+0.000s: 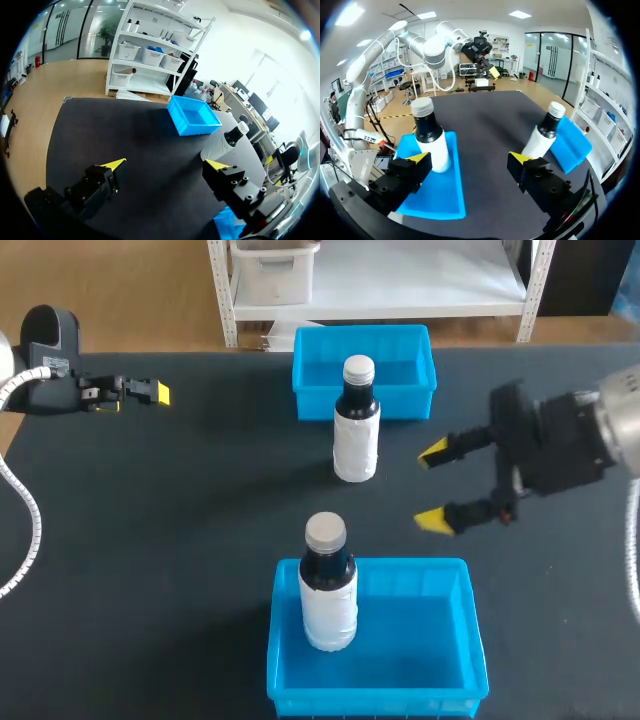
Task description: Pick up the bottle, and place it in the far bin if it is heavy, or in the near bin if it is light.
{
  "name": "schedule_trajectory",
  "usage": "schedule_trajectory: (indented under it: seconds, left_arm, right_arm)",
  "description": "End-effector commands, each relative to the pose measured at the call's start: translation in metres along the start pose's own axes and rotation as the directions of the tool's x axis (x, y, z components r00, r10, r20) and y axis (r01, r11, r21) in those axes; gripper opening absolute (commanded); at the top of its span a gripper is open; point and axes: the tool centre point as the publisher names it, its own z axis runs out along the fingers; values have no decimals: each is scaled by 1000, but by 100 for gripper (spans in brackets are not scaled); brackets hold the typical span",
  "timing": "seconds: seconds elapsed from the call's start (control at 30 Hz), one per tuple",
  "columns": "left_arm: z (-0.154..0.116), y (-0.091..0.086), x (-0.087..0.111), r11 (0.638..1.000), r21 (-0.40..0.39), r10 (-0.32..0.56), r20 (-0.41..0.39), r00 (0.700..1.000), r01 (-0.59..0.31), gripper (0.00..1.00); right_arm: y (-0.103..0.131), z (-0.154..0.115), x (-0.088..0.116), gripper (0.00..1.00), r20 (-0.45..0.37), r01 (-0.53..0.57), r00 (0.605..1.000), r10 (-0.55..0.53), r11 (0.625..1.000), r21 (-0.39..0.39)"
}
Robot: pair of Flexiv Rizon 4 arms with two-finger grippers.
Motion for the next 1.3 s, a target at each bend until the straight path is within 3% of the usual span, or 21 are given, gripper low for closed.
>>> schedule_trajectory:
  seconds: [0.03,0.43,0.93,1.1,1.3]
  left_arm:
    - [0,0,0,1000,0,0,0,1000,0,100]
    - [0,0,0,1000,0,0,0,1000,0,100]
    - [0,0,0,1000,0,0,0,1000,0,100]
    - [0,0,0,1000,0,0,0,1000,0,100]
    - [0,0,0,1000,0,0,0,1000,0,100]
  right_arm:
    - [-25,-24,6,100,7,0,1000,1,1000,-16]
    - [-102,-31,13,100,4,25,1000,-25,999,-43]
    - [-180,9,2,100,31,36,999,-33,996,-81]
    - [-198,26,-5,100,38,39,999,-36,995,-93]
    - [-201,47,-15,100,42,72,997,-67,986,-150]
